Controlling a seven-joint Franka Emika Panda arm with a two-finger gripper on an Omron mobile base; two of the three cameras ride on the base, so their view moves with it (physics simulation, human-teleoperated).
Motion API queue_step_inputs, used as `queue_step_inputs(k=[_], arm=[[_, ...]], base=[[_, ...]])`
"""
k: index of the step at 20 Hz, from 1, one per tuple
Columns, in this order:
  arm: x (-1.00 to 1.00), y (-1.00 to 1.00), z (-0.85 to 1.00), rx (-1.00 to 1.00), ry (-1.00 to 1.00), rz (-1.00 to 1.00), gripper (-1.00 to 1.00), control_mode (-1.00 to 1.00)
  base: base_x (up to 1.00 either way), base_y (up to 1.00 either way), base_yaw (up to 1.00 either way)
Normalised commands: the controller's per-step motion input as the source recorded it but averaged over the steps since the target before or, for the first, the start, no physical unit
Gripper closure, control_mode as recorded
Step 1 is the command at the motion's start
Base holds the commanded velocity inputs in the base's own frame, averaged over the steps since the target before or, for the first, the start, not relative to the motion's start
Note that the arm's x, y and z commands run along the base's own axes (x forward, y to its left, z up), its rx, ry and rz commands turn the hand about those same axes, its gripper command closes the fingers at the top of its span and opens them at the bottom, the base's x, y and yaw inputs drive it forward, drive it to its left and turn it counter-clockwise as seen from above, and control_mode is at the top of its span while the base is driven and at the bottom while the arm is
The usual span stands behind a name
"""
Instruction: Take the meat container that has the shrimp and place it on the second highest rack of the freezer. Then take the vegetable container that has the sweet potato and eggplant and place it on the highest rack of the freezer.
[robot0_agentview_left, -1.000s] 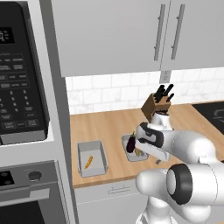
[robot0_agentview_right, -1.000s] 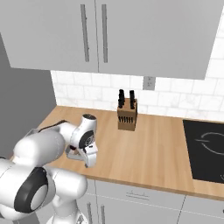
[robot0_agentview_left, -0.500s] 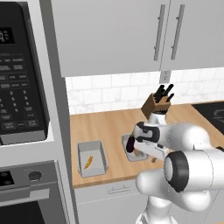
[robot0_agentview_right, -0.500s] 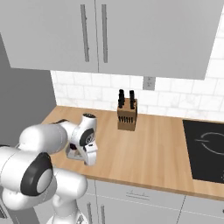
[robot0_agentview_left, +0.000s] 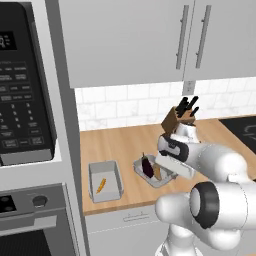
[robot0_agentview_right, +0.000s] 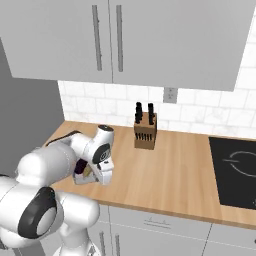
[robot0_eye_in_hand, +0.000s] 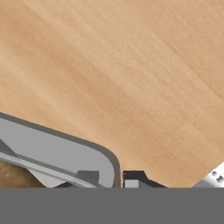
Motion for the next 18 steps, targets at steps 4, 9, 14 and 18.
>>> queue_step_inputs(k=[4, 9, 14, 18], arm=[[-0.29, 0.0, 0.4, 0.09, -0.3, -0.17, 1.0, -1.0], [-0.26, 0.0, 0.68, 0.04, -0.12, -0.24, 1.0, -1.0], [-0.36, 0.08, 1.0, 0.04, 0.0, -0.3, 1.0, -1.0], [-0.58, 0.04, 1.0, 0.12, 0.0, -0.32, 1.0, -1.0]], base=[[0.0, 0.0, 0.0], [0.0, 0.0, 0.0], [0.0, 0.0, 0.0], [0.0, 0.0, 0.0]])
